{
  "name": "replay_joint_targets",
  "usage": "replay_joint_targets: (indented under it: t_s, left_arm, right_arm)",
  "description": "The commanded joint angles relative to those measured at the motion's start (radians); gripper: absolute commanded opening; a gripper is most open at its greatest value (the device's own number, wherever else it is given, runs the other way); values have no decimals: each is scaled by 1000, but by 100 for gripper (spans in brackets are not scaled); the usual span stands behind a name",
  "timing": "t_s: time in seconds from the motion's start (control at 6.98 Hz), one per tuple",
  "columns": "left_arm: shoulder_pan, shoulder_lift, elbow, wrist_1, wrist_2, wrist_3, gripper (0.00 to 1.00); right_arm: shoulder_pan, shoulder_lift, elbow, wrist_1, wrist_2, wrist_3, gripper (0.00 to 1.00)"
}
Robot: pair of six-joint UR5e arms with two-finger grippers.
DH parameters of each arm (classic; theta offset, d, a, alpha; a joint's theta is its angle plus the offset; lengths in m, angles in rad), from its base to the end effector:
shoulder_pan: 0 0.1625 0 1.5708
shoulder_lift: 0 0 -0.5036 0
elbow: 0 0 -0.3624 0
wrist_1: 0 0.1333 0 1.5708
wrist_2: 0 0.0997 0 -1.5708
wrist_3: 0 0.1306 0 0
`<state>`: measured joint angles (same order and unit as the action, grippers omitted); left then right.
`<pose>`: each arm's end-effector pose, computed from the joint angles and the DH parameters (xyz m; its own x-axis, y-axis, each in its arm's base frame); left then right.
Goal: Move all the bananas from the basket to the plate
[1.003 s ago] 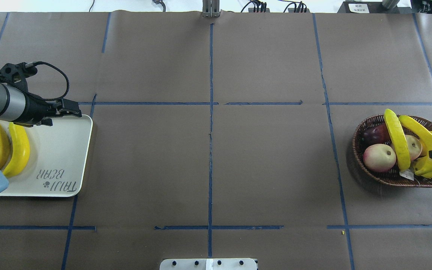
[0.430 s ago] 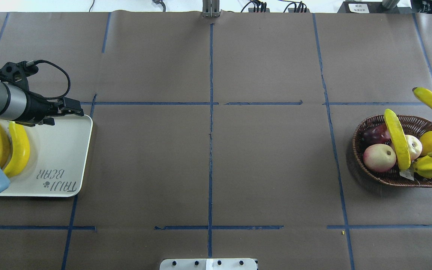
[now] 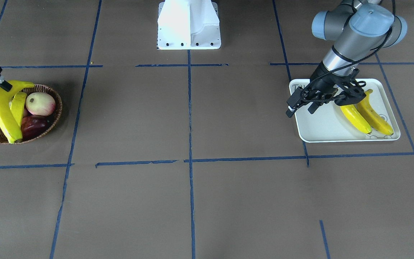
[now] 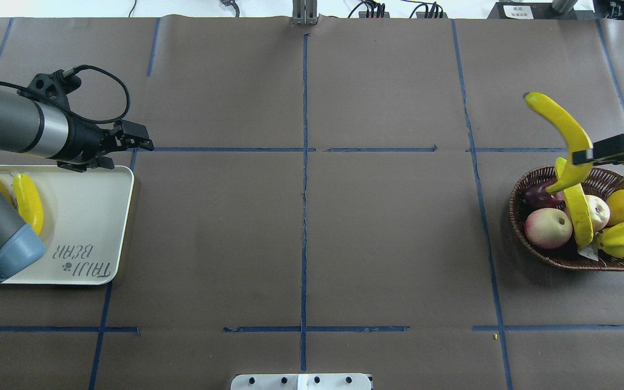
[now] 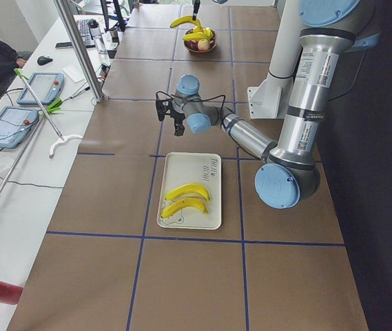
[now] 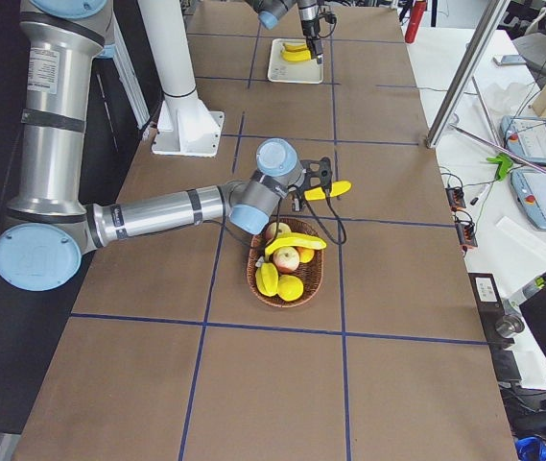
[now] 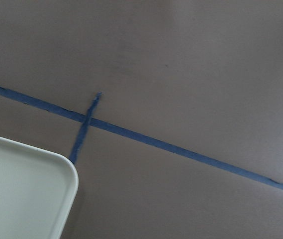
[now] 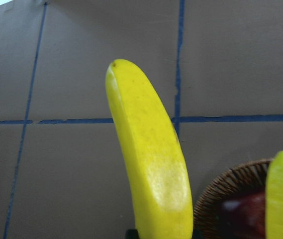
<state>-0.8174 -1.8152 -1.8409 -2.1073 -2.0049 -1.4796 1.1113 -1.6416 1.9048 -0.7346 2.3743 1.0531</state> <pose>0.3463 -0.4837 0.4451 0.3759 -0.2800 -0.8833 0.3793 0.9162 -0.1290 -0.1601 -0.4121 0.5229 0.3422 -0.0831 0.9360 -0.1938 0.9684 0.1569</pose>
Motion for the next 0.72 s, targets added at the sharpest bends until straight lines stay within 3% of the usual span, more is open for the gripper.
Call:
replay_joint_targets:
  t_s: [0.0, 0.29, 0.57]
  left_arm:
    - [39, -131, 6, -13, 1, -184, 100]
    - [84, -237, 22, -17, 11, -333, 100]
    - [90, -330, 86, -20, 26, -373, 100]
  right_arm:
    - [-266, 184, 5, -34, -256, 219, 1]
    - [-454, 273, 8, -45, -488, 321, 1]
    - [-588, 401, 11, -191, -651, 335, 1]
